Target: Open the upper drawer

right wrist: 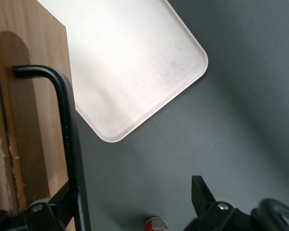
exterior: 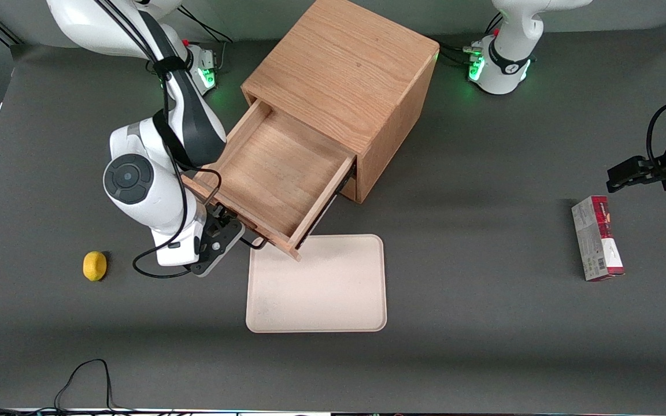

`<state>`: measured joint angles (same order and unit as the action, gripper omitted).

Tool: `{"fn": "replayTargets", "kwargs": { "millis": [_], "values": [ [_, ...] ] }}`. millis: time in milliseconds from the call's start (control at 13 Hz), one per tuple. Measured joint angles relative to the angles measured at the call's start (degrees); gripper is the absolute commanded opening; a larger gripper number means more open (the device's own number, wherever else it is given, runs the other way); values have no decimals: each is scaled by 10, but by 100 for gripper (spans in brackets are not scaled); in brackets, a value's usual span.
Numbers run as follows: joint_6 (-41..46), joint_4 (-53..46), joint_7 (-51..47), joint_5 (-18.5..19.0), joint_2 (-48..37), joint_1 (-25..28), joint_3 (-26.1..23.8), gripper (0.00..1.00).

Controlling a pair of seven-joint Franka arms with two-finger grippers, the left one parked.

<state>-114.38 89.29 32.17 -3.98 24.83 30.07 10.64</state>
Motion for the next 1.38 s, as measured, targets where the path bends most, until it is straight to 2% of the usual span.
{"fn": "replayTargets", "kwargs": {
  "millis": [462,1154,1385],
  "values": [
    [19,-10,0,-1,4,-6,0,100],
    [169,-144,-4,-11,3,-30,4,100],
    [205,-171,-67,-11,-19,-58,9,100]
  ]
}}
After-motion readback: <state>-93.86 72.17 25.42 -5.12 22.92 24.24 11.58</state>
